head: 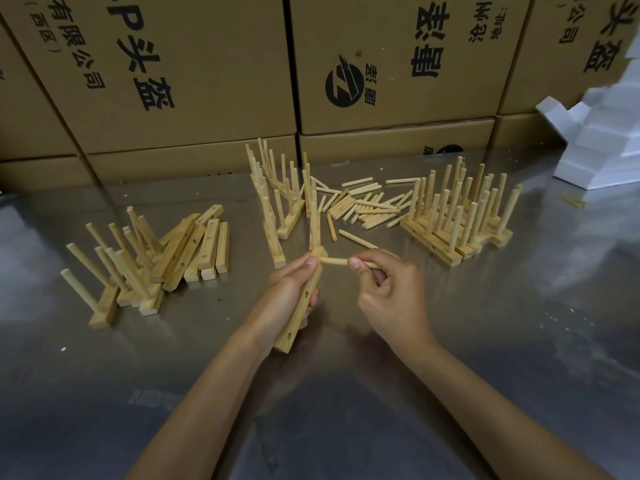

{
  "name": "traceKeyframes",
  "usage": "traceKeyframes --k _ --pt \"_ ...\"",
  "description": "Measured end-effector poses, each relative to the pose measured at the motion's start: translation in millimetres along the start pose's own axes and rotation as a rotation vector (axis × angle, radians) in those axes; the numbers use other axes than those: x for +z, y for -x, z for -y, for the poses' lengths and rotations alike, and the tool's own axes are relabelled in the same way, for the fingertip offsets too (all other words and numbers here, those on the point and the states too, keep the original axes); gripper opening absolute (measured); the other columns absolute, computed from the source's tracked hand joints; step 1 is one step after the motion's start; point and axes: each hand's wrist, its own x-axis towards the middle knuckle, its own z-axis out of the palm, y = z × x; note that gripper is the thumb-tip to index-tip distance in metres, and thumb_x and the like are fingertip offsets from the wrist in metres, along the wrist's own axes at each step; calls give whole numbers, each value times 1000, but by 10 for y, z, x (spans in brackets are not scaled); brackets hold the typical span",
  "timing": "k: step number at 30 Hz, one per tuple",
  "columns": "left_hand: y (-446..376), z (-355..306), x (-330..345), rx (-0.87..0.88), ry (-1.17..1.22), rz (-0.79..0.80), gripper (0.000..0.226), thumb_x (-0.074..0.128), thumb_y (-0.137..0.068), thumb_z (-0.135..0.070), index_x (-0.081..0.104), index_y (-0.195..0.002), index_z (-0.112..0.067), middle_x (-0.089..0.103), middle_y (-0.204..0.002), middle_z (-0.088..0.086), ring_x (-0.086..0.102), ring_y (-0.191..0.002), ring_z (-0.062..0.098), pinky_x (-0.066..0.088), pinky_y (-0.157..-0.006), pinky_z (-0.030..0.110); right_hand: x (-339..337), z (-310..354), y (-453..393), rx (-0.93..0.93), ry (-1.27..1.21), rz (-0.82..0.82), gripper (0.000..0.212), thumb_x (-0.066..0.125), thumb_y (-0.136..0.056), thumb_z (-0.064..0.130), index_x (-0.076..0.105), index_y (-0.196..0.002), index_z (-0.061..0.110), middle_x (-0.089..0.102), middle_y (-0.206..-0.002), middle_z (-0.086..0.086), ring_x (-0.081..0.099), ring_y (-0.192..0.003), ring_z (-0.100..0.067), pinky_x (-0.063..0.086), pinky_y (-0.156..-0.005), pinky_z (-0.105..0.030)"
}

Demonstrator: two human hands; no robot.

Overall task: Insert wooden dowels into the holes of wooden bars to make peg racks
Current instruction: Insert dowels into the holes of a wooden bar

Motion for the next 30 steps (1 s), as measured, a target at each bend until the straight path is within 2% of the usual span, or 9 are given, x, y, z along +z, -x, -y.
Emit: traceKeyframes --k 9,11,13,15,18,20,22,26,30 --pt "-31 22 17 -6 -50 -63 28 45 -104 -41 61 -128 -39 54 -65 0 47 -54 10 38 -50 25 3 -7 -27 156 -1 81 10 66 -93 17 75 -90 17 54 -55 14 44 -50 -4 30 -49 -16" --pt "-41 2 8 -24 11 -85 27 45 -105 -38 61 -127 -37 55 -64 0 47 -51 11 38 -48 25 -5 44 -63 162 -34 137 13 66 -94 32 72 -102 23 60 -64 9 47 -55 -2 36 -51 -20" --pt "-51 -11 -10 -52 87 -96 29 43 -106 -35 61 -128 -28 53 -63 2 45 -47 12 38 -44 22 -30 69 -92 198 -102 155 35 59 -91 55 62 -117 32 61 -70 15 53 -60 3 40 -54 -14" --pt "-64 -16 -44 -100 175 -106 31 40 -107 -34 57 -129 -20 50 -63 3 42 -45 12 36 -40 21 -73 0 -149 260 -165 70 39 46 -93 65 56 -118 37 63 -76 15 58 -69 6 42 -62 -13" --pt "-62 -39 -115 -154 297 -111 26 39 -107 -35 52 -120 -16 48 -62 2 40 -45 12 35 -37 21 -88 -263 -347 278 54 -78 20 48 -101 38 57 -118 30 61 -86 19 57 -89 9 41 -73 -14" --pt "-60 -40 -140 -173 328 -103 27 41 -106 -36 52 -111 -12 49 -62 1 40 -46 12 35 -37 21 -33 -458 -535 289 375 59 35 53 -99 34 54 -133 23 61 -114 8 51 -120 -11 41 -91 -28" --pt "-55 -34 -140 -186 321 -91 34 41 -105 -38 58 -108 -8 50 -60 1 41 -45 12 36 -37 21 66 -621 -705 286 588 243 45 56 -97 41 54 -139 23 52 -135 -4 39 -133 -25 34 -105 -39" --pt "-55 -36 -166 -178 335 -83 40 39 -105 -39 64 -95 -9 48 -58 1 40 -43 12 34 -37 20 197 -697 -848 267 622 288 18 64 -93 31 73 -108 29 57 -122 -3 42 -122 -26 32 -101 -37" --pt "-68 -67 -215 -244 398 -82 35 38 -106 -41 51 -91 -12 44 -57 4 37 -41 14 30 -34 18 113 -554 -597 117 649 348 12 55 -94 12 59 -93 23 54 -96 4 51 -101 -20 43 -89 -36"
